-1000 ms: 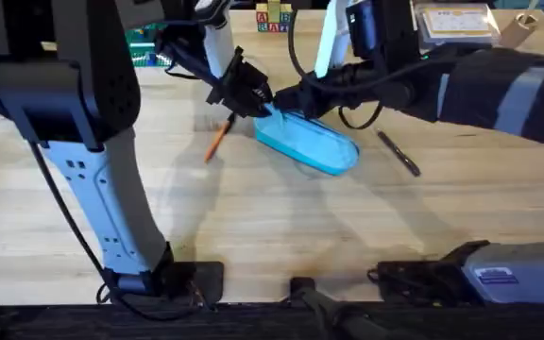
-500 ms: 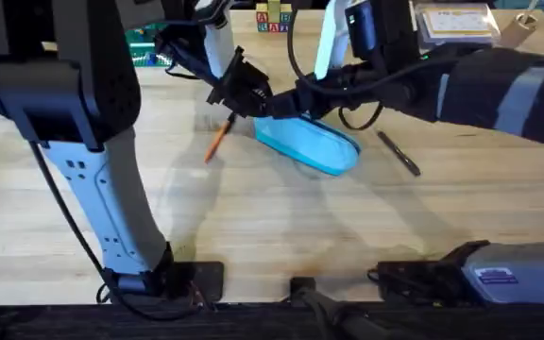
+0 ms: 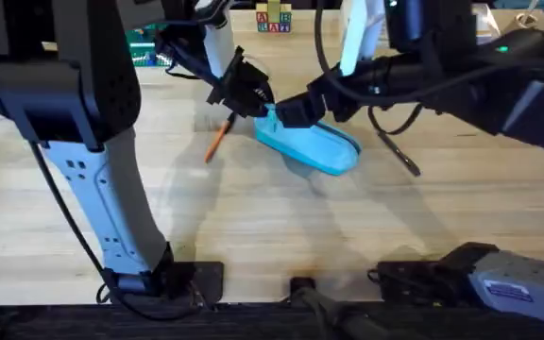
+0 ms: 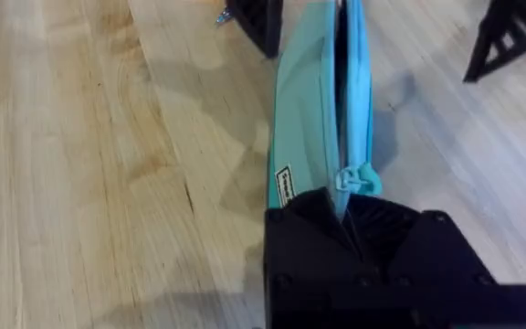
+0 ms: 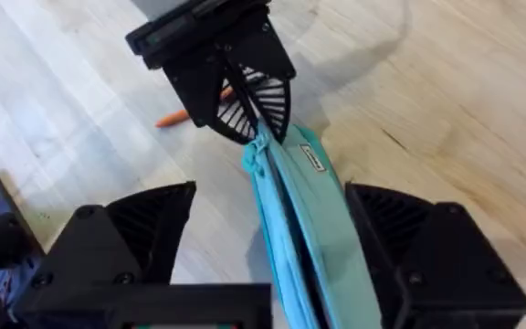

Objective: Unzip the bag, pick up the pens from the table one at a time and place them inside, then zip the bag closed.

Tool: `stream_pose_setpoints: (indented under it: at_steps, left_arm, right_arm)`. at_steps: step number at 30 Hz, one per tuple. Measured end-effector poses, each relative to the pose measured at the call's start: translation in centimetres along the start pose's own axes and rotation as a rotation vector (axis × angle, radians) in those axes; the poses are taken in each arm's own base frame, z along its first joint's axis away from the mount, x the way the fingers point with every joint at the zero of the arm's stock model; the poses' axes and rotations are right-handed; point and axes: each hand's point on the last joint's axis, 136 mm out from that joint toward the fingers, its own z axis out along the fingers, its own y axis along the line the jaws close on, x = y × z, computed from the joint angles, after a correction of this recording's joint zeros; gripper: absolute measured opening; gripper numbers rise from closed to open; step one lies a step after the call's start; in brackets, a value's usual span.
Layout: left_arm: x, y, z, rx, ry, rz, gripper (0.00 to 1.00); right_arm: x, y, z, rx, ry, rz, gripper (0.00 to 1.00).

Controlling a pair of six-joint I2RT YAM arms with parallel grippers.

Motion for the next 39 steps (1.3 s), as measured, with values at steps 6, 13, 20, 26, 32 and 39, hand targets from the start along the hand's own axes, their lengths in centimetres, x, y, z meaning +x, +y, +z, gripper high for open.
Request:
stream_pose_setpoints:
  at_steps: [6,13,20,26,32,39]
  left_arm:
    - [0.0,0.0,0.0,0.0,0.0,0.0,0.042]
    - [0.0,0.0,0.0,0.0,0.0,0.0,0.054]
    - [-0.1,0.0,0.0,-0.003,-0.009,-0.006,0.979]
    - [-0.1,0.1,0.0,-0.005,-0.007,-0.002,0.992]
    - [-0.1,0.1,0.0,-0.004,-0.007,-0.003,0.993]
    - [-0.1,0.0,-0.1,-0.003,-0.008,-0.009,0.995]
  right_arm:
    - [-0.3,0.8,-3.3,0.03,-0.029,-0.039,0.997]
    - [0.1,1.4,-4.9,0.032,-0.024,-0.041,0.997]
    - [0.4,1.6,-5.6,0.034,-0.021,-0.04,0.997]
    - [0.4,1.6,-5.6,0.034,-0.02,-0.04,0.997]
    - [0.4,1.6,-5.6,0.034,-0.02,-0.04,0.998]
    - [0.4,1.6,-5.6,0.034,-0.02,-0.04,0.998]
